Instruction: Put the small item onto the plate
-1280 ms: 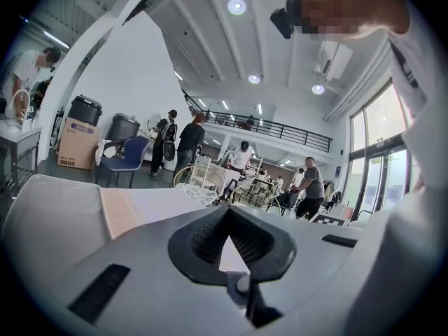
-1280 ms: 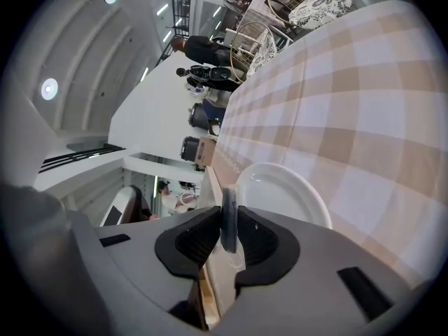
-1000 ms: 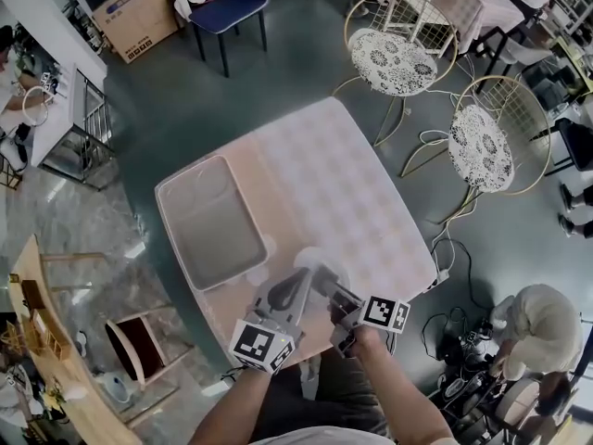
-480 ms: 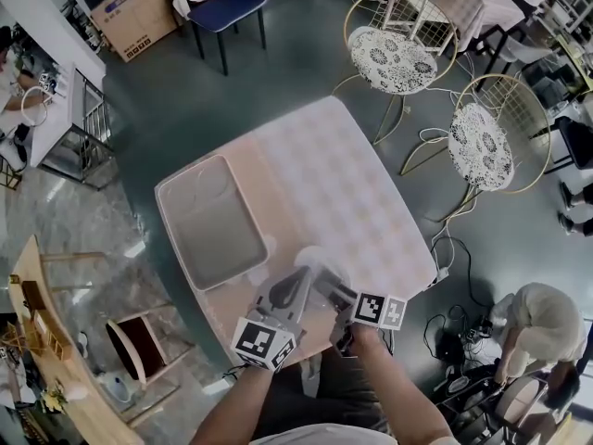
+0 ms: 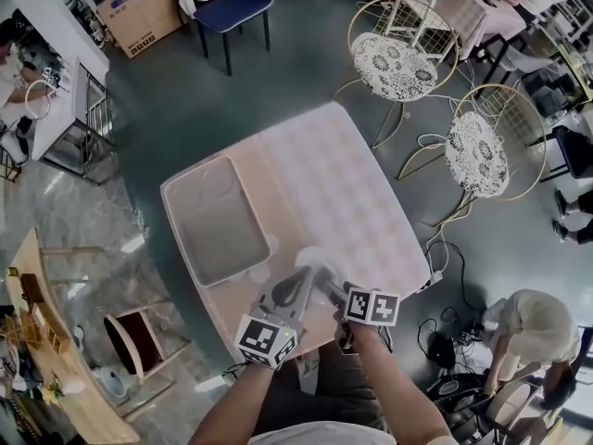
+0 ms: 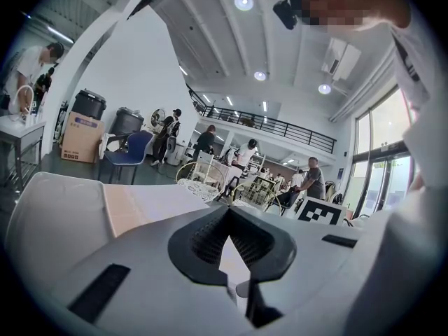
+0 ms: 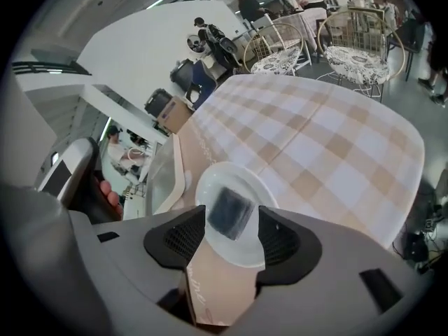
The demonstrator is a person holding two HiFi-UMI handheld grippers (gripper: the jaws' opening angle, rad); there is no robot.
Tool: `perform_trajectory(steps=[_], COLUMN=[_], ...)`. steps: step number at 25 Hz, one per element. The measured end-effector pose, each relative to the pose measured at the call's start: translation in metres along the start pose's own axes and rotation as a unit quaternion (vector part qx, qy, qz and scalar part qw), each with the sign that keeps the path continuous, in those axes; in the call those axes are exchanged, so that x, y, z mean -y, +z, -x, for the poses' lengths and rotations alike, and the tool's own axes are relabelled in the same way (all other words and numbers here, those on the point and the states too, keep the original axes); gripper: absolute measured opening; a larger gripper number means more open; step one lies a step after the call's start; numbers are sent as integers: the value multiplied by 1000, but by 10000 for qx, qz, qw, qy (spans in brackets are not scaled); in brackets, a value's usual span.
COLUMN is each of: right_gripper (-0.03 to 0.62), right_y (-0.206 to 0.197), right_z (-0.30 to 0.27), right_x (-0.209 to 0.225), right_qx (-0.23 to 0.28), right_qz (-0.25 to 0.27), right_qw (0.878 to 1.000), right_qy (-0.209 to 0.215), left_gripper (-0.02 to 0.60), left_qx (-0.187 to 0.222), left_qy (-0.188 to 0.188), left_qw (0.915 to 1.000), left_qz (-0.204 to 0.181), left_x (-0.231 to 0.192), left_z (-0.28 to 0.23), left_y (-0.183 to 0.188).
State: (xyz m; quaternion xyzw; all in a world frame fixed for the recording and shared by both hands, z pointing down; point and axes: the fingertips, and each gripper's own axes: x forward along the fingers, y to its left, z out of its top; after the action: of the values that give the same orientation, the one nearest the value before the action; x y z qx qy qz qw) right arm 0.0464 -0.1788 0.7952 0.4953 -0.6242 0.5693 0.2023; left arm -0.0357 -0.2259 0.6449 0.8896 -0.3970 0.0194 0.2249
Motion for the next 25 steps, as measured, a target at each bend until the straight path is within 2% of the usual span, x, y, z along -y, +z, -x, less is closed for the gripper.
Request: perform_trajectory(steps=[3, 5, 8, 12, 16, 25], right_gripper=[215, 207, 116, 57, 40, 26], right_y=[8, 16, 26, 45, 56, 70], right_z=[14, 27, 50, 87, 120, 184], right_x=[-8, -21, -44, -81, -113, -157], right_qx=[156, 347, 713, 1227, 1578, 2233], right_qz=[269, 480, 778, 1122, 1476, 1974], right_qw=[9995, 9981, 9933, 9813, 9687, 9432], right_qy=[18, 172, 478, 966, 1223, 1468], left_gripper=[4, 3, 3, 3, 4, 4], left_qx=[-132, -197, -263, -257, -268, -16], left_qy=[16, 31, 3, -52, -100, -301], left_qw=[9999, 9998, 9997, 9996, 9995, 9993], left_qz=[9, 18, -29, -121, -128, -242], left_x=[3, 6, 17, 32, 48, 84], left_z=[2, 5, 10, 16, 23, 47], left_y=[0, 3, 11, 32, 52, 97])
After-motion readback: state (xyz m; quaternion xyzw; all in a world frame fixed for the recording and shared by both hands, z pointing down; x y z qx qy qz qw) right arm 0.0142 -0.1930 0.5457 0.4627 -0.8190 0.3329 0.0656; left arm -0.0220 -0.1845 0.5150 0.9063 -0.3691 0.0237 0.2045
